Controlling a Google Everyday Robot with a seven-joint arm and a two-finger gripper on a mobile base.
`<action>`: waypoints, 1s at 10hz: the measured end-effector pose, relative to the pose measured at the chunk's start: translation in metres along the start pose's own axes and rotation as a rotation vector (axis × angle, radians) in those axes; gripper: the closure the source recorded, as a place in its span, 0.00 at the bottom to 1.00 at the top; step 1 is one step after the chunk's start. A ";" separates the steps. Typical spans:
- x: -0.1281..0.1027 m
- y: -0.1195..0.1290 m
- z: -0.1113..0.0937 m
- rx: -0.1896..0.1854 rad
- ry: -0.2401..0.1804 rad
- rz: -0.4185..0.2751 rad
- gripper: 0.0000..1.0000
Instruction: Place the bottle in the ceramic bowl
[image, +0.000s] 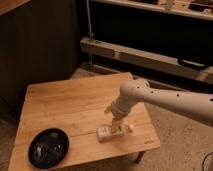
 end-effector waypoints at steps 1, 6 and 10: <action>0.002 0.007 0.008 -0.015 0.001 0.002 0.35; 0.019 0.041 0.041 -0.021 -0.036 0.047 0.35; 0.024 0.046 0.052 -0.007 -0.062 0.056 0.35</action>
